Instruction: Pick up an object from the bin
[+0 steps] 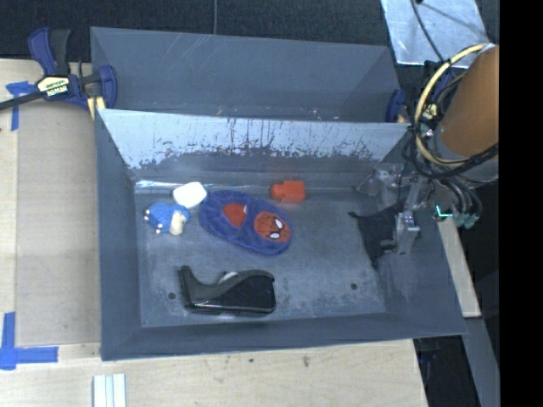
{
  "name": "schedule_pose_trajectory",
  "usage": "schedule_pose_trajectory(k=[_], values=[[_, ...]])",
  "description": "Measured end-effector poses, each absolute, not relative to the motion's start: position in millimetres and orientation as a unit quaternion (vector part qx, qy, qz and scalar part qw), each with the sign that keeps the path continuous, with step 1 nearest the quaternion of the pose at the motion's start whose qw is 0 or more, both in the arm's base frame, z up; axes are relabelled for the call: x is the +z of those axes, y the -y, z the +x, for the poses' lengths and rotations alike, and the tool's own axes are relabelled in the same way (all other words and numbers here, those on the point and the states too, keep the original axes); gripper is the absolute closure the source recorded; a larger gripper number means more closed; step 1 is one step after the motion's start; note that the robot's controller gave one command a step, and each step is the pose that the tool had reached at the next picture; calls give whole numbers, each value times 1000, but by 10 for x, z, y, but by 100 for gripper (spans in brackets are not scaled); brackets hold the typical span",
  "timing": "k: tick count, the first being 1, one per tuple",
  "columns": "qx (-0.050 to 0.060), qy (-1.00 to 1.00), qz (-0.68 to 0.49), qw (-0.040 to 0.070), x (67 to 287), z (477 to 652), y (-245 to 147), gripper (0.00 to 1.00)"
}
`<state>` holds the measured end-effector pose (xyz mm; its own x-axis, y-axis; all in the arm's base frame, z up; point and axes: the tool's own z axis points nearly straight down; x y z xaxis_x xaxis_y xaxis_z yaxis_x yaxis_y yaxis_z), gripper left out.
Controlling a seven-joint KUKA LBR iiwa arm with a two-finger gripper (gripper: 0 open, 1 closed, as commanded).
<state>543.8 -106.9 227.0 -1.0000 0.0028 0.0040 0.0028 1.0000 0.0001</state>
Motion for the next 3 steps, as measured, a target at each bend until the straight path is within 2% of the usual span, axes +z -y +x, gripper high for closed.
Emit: schedule_pose_trajectory(k=[1,2,3], values=[[0,999,34,1,657,5914,1550,0],[0,930,369,-1,1005,5367,1267,0],[-7,834,552,-3,1003,5872,1505,0]])
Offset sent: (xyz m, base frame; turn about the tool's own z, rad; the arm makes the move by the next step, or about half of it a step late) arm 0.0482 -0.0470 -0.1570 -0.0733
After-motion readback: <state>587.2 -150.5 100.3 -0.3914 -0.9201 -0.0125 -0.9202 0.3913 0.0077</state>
